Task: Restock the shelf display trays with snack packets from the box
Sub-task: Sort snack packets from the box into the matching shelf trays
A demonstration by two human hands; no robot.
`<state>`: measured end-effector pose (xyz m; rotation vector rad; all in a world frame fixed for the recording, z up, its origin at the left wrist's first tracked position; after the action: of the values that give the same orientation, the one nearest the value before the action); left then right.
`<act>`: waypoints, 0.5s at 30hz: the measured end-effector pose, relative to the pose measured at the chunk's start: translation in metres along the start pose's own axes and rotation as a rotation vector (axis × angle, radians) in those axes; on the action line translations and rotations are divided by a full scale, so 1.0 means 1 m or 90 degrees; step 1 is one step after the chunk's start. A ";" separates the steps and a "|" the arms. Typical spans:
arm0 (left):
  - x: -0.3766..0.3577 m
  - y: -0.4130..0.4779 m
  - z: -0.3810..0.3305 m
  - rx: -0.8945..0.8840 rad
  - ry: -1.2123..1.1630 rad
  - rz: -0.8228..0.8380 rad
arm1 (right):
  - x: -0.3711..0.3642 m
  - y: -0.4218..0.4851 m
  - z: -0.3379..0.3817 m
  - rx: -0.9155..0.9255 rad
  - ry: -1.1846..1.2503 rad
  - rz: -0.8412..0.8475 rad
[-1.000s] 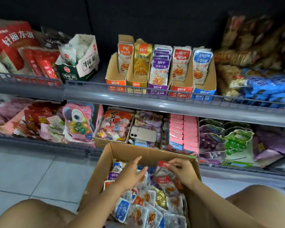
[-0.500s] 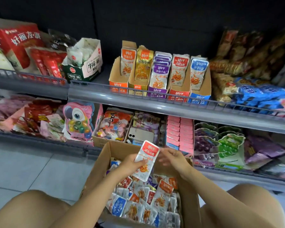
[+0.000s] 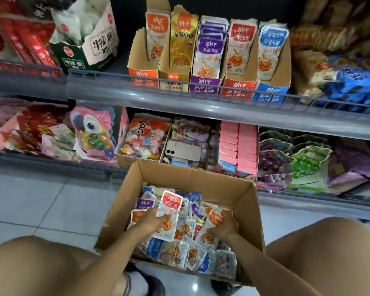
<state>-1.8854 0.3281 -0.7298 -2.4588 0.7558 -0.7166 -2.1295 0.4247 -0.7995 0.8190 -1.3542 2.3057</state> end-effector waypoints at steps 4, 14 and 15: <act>0.002 -0.003 0.001 0.004 -0.019 0.009 | -0.004 -0.011 0.008 0.026 0.013 0.026; 0.035 -0.028 -0.043 -0.046 -0.184 -0.015 | 0.087 -0.087 0.113 0.290 0.370 0.113; 0.038 -0.031 -0.051 -0.048 -0.212 -0.005 | 0.095 -0.094 0.123 0.304 0.373 0.124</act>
<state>-1.8771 0.3139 -0.6612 -2.5582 0.6532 -0.2720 -2.1135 0.3630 -0.6291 0.0848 -0.6619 2.7594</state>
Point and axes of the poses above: each hand's wrist, its own y-axis towards the middle knuckle, its own x-axis out of the back of the hand, z = x × y, the point moved 7 cm from there along y, towards the middle knuckle, and after that the axes turned 6 degrees about -x, right-handed, at the moved point
